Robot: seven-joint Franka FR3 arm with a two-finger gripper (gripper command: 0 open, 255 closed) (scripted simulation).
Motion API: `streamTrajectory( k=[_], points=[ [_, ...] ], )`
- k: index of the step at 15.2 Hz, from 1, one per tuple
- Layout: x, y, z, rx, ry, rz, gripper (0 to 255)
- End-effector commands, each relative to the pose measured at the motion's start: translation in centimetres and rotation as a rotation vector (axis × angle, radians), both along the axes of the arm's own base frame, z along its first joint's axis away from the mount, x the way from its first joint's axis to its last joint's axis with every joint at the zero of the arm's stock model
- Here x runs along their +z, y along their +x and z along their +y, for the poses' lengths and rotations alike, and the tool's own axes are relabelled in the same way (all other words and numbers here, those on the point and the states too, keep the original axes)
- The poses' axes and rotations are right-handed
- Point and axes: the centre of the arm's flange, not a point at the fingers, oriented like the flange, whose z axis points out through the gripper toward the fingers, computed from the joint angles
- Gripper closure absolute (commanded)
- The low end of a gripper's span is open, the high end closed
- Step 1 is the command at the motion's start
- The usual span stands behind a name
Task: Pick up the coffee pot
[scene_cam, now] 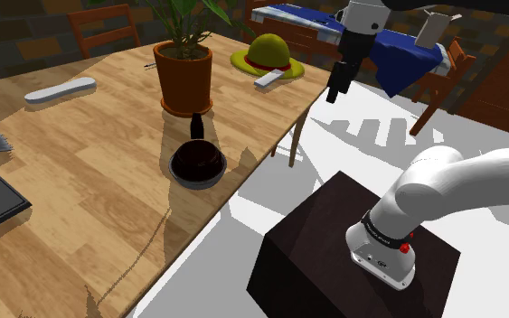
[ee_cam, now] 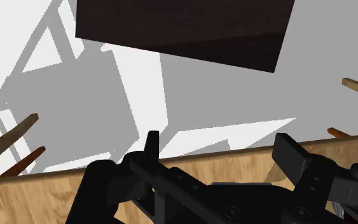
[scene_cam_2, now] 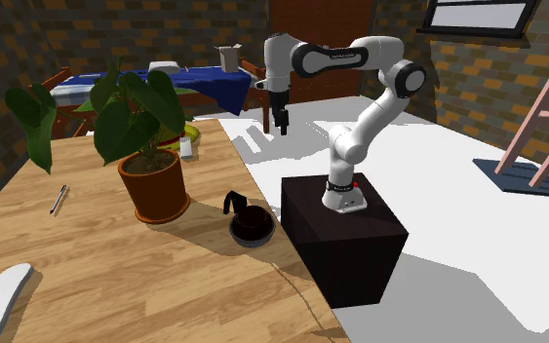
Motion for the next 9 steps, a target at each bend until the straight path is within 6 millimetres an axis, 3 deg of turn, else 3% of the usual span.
streamTrajectory(
  k=[1,9],
  points=[
    [0.0,0.0,0.0,0.000,0.000,0.000,0],
    [-1.4,3.4,9.6,0.011,-0.013,-0.080,0]
  ],
)
